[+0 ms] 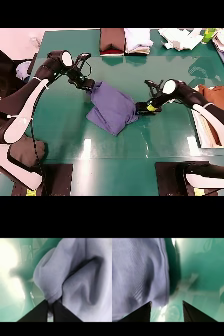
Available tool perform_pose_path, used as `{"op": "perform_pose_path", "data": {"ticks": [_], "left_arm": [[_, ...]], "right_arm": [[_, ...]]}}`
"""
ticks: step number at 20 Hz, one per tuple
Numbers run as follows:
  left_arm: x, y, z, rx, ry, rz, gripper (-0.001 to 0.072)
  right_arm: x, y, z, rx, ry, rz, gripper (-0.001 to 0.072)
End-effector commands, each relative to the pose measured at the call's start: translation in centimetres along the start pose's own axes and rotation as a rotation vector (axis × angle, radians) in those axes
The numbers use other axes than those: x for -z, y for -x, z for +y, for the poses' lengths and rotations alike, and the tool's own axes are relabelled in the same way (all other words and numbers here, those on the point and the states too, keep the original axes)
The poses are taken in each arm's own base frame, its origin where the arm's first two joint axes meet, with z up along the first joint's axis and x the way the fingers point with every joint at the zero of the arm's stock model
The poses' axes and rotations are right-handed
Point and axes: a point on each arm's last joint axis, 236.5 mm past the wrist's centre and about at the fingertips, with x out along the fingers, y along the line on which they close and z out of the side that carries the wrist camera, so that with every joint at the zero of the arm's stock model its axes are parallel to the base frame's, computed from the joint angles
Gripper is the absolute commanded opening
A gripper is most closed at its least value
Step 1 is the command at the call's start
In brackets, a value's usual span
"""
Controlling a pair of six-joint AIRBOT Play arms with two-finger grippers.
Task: Fold the shirts.
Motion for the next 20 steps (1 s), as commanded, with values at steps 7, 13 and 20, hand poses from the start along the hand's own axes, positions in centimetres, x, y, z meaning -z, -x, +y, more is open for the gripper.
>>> {"op": "perform_pose_path", "data": {"ticks": [7,13,20], "left_arm": [[-0.6,1.3,-0.2,0.000,-0.037,-0.016,0.0032],[-6.8,21.7,-2.6,-0.081,-0.133,-0.521,0.0032],[1.3,47.7,-7.8,-0.098,-0.238,-1.075,0.0032]], "right_arm": [[-2.5,-0.3,3.0,0.012,0.119,-0.053,0.0018],[-8.8,20.3,3.6,0.181,0.282,-0.490,0.0018],[-2.1,46.3,8.3,0.088,0.352,-1.098,0.0017]]}}
